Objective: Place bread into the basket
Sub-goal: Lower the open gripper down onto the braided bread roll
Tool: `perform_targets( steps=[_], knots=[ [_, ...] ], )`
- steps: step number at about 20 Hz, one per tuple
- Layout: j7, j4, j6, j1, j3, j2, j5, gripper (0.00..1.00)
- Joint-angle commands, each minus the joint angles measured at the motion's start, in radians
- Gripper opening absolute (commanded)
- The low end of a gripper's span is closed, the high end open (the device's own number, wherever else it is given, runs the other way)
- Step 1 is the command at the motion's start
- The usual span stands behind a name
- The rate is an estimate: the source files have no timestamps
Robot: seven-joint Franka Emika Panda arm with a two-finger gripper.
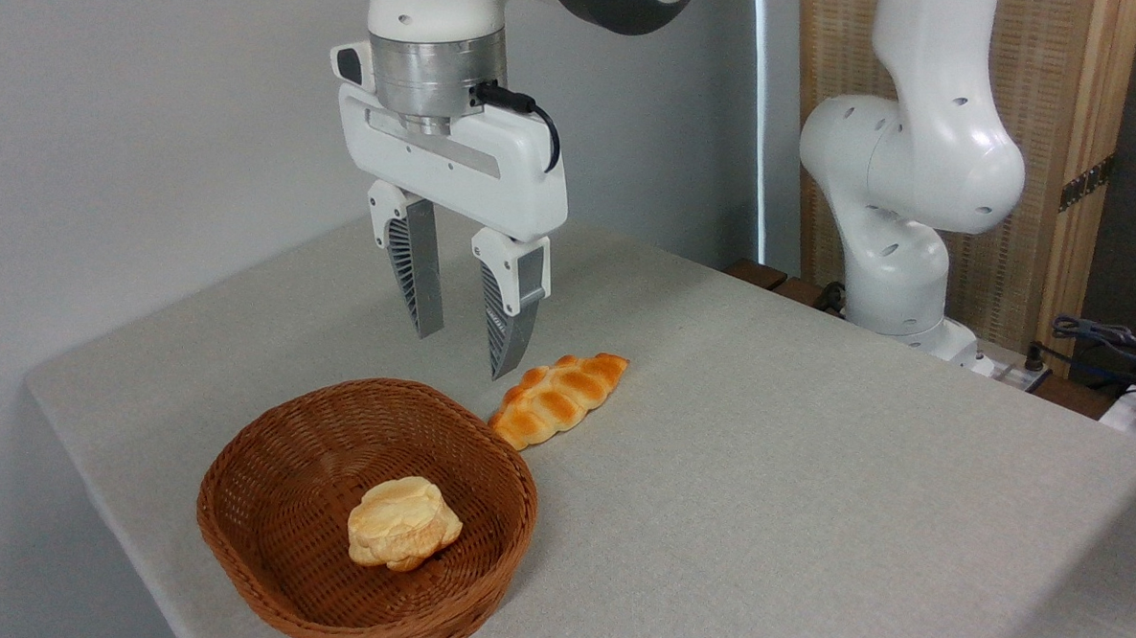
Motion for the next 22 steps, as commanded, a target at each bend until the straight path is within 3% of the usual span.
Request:
perform_targets(
  steps=[1, 7, 9, 14, 17, 22],
  knots=[
    [0.006, 0.028, -0.043, -0.008, 0.010, 0.008, -0.002, 1.00],
    [0.006, 0.011, -0.047, -0.022, -0.001, 0.016, -0.004, 1.00],
    [0.006, -0.041, -0.036, -0.071, 0.001, 0.002, -0.004, 1.00],
    [0.004, -0.196, -0.028, -0.131, 0.002, -0.073, -0.015, 1.00],
    [0.004, -0.307, -0.011, -0.140, -0.001, -0.133, -0.015, 1.00],
    [-0.007, -0.350, -0.019, -0.146, -0.015, -0.124, -0.015, 1.00]
  ],
)
